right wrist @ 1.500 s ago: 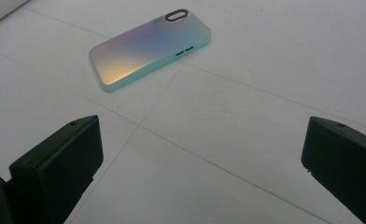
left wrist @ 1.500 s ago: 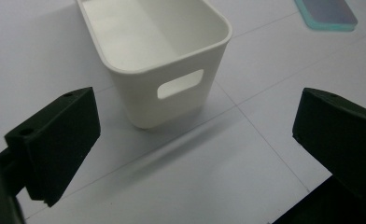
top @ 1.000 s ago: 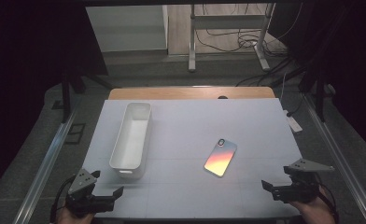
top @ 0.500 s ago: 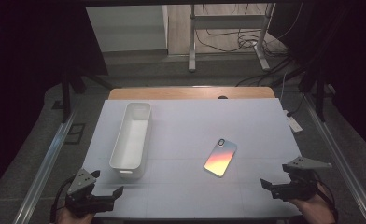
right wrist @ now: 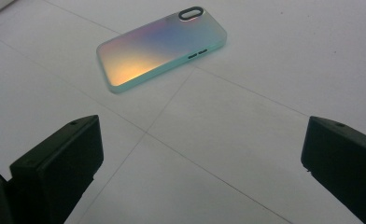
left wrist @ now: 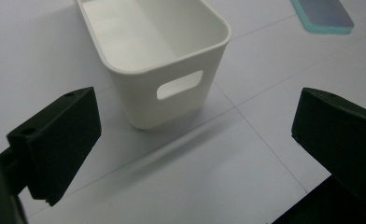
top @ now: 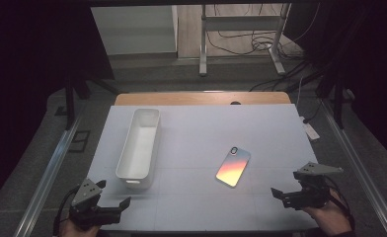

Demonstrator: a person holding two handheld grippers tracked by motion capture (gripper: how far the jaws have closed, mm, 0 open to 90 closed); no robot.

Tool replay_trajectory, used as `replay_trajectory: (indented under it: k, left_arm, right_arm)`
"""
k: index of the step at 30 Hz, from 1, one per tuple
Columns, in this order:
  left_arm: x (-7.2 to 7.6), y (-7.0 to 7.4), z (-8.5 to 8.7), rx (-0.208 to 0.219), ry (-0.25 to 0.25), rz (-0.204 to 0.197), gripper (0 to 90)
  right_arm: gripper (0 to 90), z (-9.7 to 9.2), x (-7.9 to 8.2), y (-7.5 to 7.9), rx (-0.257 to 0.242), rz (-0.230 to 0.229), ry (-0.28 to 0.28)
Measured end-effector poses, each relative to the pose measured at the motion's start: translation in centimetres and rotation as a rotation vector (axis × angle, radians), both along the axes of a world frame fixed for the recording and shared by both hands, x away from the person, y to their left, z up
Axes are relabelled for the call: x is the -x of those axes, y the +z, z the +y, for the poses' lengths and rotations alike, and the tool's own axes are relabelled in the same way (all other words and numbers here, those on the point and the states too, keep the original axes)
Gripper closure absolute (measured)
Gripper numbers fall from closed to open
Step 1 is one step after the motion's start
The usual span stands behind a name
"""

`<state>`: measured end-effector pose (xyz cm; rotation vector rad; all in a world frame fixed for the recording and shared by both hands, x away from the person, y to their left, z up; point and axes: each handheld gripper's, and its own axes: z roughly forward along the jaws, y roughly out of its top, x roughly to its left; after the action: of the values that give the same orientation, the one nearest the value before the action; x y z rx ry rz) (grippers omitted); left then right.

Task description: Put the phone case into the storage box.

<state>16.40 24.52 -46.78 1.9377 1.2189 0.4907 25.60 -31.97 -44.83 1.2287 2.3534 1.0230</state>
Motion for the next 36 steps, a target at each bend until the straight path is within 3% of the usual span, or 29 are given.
replay_trajectory:
  k: [16, 36]
  left_arm:
    - [-0.1, 0.0, 0.0, 0.002, 0.0, 0.003, 2.3]
    - [-0.1, 0.0, 0.0, 0.001, -0.002, 0.0, 2.5]
  right_arm:
    - [0.0, 0.8, -0.6, -0.2, 0.058, 0.028, 0.036]
    - [0.0, 1.8, -1.7, -0.1, 0.044, 0.059, 0.091]
